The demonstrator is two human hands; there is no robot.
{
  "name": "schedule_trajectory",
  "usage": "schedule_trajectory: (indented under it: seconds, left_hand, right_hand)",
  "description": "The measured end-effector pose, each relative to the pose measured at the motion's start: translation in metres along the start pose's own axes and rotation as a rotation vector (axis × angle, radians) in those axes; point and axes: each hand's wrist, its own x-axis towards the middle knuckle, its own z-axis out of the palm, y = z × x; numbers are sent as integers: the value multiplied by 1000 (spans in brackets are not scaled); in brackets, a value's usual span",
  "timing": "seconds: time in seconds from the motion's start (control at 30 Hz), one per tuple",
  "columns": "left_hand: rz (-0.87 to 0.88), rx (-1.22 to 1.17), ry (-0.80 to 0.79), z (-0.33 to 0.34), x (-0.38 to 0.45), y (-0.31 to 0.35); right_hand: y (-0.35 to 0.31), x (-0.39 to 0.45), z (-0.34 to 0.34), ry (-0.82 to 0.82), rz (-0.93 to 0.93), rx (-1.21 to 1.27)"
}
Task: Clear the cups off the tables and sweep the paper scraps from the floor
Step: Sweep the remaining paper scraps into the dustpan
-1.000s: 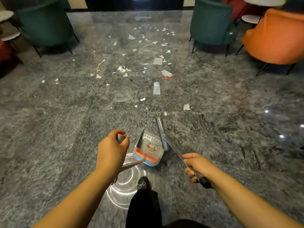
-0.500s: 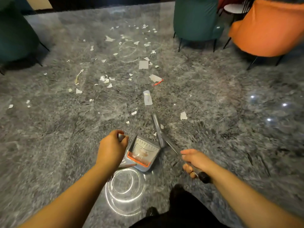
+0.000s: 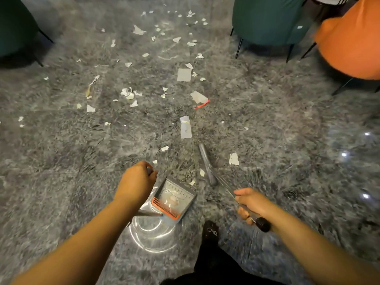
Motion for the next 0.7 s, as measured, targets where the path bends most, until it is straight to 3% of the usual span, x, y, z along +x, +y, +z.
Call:
schedule_trajectory:
  seconds: [0.47,0.7]
  left_hand:
    - [48,28,-52,1,58,5]
    - [92,38,-105,-1,65,3]
  right_hand:
    - [-69,80,-17,69,123,-26]
    - [-85,93,0,19,159,-179]
